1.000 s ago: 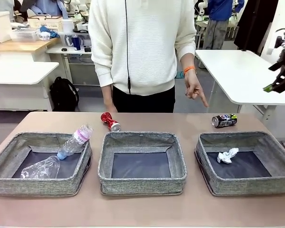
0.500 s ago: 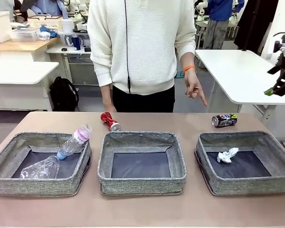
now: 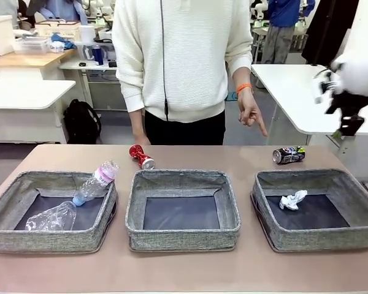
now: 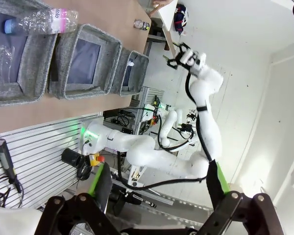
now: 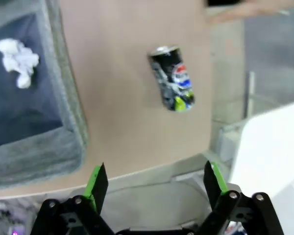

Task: Sort the waste into the appropriate baskets.
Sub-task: Pick up the waste item pointed out by the person.

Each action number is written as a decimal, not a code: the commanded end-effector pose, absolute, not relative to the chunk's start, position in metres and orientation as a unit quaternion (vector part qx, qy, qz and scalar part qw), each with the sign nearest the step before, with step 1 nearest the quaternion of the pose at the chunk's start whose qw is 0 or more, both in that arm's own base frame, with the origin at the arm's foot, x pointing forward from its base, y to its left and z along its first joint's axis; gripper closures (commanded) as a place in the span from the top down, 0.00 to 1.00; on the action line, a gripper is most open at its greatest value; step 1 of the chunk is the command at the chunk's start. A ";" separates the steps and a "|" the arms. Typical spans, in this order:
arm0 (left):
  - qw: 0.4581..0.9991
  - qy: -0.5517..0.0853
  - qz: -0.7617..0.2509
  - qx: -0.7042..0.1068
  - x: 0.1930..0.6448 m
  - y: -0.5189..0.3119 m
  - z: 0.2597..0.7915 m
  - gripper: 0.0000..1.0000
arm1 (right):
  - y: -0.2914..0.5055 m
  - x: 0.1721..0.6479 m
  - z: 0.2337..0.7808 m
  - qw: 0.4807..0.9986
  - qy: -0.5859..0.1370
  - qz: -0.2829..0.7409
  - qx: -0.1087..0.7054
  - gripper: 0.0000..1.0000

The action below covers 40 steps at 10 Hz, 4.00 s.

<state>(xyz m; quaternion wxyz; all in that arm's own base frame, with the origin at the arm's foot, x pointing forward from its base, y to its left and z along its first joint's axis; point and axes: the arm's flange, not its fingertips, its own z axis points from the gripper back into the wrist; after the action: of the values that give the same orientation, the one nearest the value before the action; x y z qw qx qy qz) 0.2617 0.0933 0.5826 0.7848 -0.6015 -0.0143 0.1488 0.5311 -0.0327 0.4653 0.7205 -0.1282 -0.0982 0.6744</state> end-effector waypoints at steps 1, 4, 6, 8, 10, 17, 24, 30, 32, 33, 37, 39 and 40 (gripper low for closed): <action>0.781 -0.023 0.142 -0.607 0.261 0.093 0.585 1.00 | -0.031 0.590 0.468 0.691 -0.045 0.716 -0.087 1.00; 0.781 -0.023 0.142 -0.607 0.261 0.093 0.585 1.00 | -0.024 0.622 0.418 0.679 0.003 0.734 -0.010 1.00; 0.781 -0.023 0.142 -0.607 0.261 0.093 0.585 1.00 | -0.023 0.642 0.387 0.670 -0.009 0.743 0.013 1.00; 0.781 -0.023 0.142 -0.607 0.261 0.093 0.585 1.00 | -0.022 0.656 0.360 0.680 -0.029 0.732 0.036 1.00; 0.781 -0.023 0.142 -0.607 0.261 0.093 0.585 1.00 | -0.016 0.661 0.342 0.685 -0.039 0.727 0.031 1.00; 0.781 -0.023 0.142 -0.607 0.261 0.093 0.585 1.00 | -0.016 0.664 0.331 0.708 0.010 0.706 0.013 0.40; 0.781 -0.023 0.142 -0.607 0.261 0.093 0.585 1.00 | -0.018 0.664 0.330 0.702 0.010 0.712 0.003 0.00; 0.781 -0.023 0.142 -0.607 0.261 0.093 0.585 1.00 | -0.037 0.636 0.419 0.784 -0.004 0.621 -0.004 0.25; 0.781 -0.023 0.142 -0.607 0.261 0.093 0.585 1.00 | -0.034 0.552 0.527 0.845 -0.031 0.531 -0.057 0.25; 0.781 -0.023 0.142 -0.607 0.261 0.093 0.585 1.00 | -0.018 0.507 0.553 0.843 -0.036 0.525 -0.113 0.25; 0.781 -0.023 0.142 -0.607 0.261 0.093 0.585 1.00 | -0.012 0.409 0.554 0.816 -0.062 0.533 -0.217 0.25; 0.781 -0.023 0.142 -0.607 0.261 0.093 0.585 1.00 | -0.012 0.437 0.595 0.813 -0.052 0.550 -0.183 0.25; 0.781 -0.023 0.142 -0.607 0.261 0.093 0.585 1.00 | -0.012 0.437 0.595 0.813 -0.052 0.550 -0.183 0.25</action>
<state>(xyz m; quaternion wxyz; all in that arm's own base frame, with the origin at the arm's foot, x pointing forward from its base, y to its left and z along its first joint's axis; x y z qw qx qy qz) 0.2613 0.0934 0.5834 0.7850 -0.6013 -0.0155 0.1482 0.4234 -0.0122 0.5844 0.8094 -0.1881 -0.0563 0.5534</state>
